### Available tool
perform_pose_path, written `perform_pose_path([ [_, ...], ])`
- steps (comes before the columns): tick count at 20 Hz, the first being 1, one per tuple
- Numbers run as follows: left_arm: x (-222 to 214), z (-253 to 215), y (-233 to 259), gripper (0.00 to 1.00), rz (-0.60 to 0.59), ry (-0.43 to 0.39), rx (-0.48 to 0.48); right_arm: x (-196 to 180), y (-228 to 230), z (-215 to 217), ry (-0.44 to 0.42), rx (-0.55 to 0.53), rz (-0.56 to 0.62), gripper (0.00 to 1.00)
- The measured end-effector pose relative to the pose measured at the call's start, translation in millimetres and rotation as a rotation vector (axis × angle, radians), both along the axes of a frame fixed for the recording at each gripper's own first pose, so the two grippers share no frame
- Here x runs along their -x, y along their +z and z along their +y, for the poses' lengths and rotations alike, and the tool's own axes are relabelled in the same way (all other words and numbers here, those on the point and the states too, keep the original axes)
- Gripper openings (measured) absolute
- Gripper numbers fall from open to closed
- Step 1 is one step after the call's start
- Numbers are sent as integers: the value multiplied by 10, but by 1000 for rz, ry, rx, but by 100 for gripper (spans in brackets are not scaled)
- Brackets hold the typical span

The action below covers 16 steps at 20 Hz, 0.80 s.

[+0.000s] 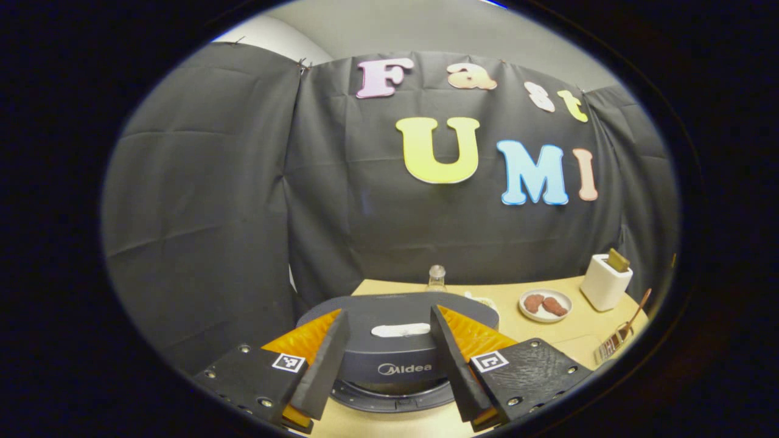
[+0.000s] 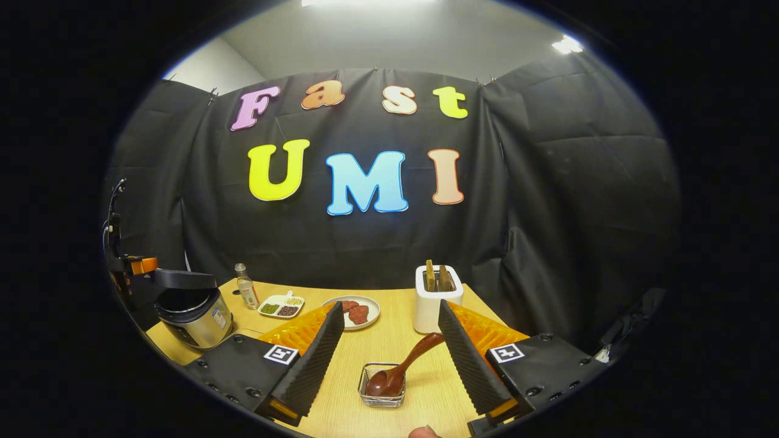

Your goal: Close the left gripper, press the button to open the rice cooker; take a wooden spoon from the chopstick holder with the right hand, scoop a spoonful of rice and pour it into the rice cooker, then put the wooden spoon back into the chopstick holder.

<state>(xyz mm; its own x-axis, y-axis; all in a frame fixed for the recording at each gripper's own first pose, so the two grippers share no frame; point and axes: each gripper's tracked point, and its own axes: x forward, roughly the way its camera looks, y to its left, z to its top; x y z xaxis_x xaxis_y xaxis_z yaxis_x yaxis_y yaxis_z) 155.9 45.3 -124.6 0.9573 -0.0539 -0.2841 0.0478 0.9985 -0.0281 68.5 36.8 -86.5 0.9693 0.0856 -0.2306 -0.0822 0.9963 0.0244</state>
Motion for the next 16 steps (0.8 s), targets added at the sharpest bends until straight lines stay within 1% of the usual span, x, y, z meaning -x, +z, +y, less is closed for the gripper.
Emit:
perform_pose_path([
  [3, 91, -5, -221, 84, 31, -2, -7, -5, -11, 10, 4, 1, 5, 98],
  [4, 123, -4, -290, 82, 39, 0, -6, -3, -27, 19, 5, 1, 7, 98],
  [10, 193, -26, -563, 83, 70, 11, 5, -2, -121, 69, 8, 5, 27, 98],
  [13, 239, -71, -701, 83, 75, 10, -6, -2, -135, 84, 7, 6, 31, 98],
  [15, 265, -61, -696, 83, 39, 12, -9, -9, -140, 74, 4, 13, 34, 98],
  [16, 293, -64, -715, 83, 41, 15, -14, -15, -132, 82, 3, 12, 32, 98],
])
